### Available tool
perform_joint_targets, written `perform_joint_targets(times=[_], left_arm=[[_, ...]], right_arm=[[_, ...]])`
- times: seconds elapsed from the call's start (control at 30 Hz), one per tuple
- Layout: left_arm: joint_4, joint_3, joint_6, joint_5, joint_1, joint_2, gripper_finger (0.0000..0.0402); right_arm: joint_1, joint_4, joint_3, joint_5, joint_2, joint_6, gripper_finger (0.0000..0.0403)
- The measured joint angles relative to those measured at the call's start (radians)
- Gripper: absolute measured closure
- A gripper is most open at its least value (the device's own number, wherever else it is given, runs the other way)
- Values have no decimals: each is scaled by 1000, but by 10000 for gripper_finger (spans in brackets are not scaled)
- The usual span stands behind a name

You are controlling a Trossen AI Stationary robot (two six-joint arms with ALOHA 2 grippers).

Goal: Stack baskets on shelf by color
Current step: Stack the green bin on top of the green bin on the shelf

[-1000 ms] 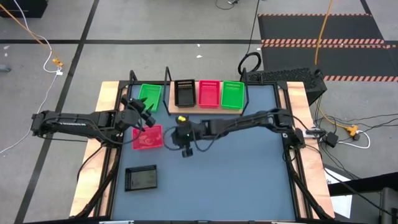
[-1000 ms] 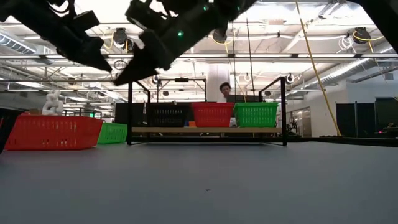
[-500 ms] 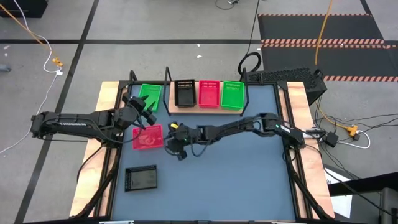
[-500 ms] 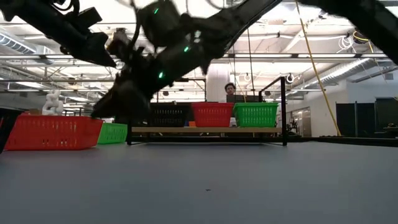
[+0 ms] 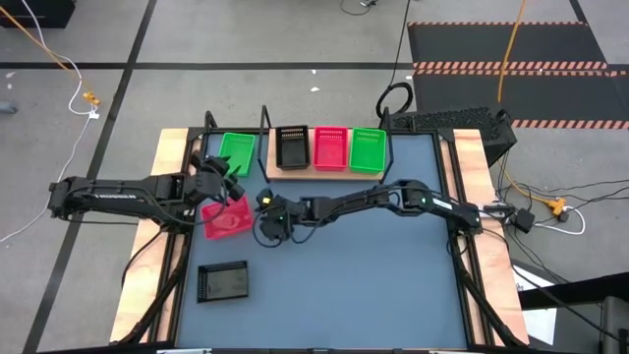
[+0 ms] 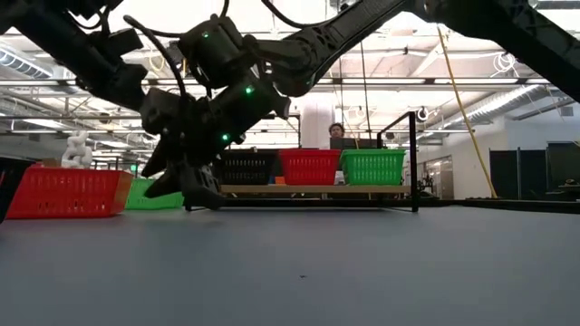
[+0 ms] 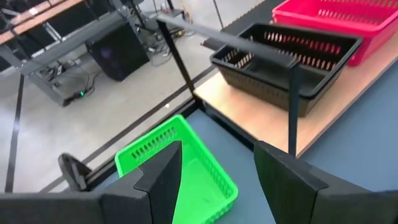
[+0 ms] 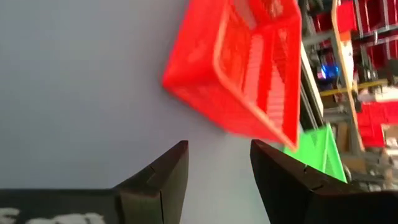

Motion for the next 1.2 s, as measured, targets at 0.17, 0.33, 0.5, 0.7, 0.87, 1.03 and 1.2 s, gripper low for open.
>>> perform_joint_targets(times=[0.17,0.33,0.5,0.7,0.87,1.03,1.2], left_arm=[[-61,0,-49,0,0,0,199],[-61,0,-55,0,0,0,199],[-54,0,-61,0,0,0,199],[-49,-1,-63,-1,0,0,199],[-50,-31,-133,18,-3,0,199],[-51,-82,-280,107,-43,0,199],[-49,-96,-390,116,-121,0,199]], right_arm=[[30,-60,0,-13,-31,27,234],[62,-83,0,-156,-82,59,234],[80,-103,0,-186,-93,107,234],[83,-162,0,-211,-93,14,234],[86,-85,0,-372,-93,-19,234],[86,-65,0,-543,-93,-13,234],[86,-23,-26,-686,-92,-86,234]])
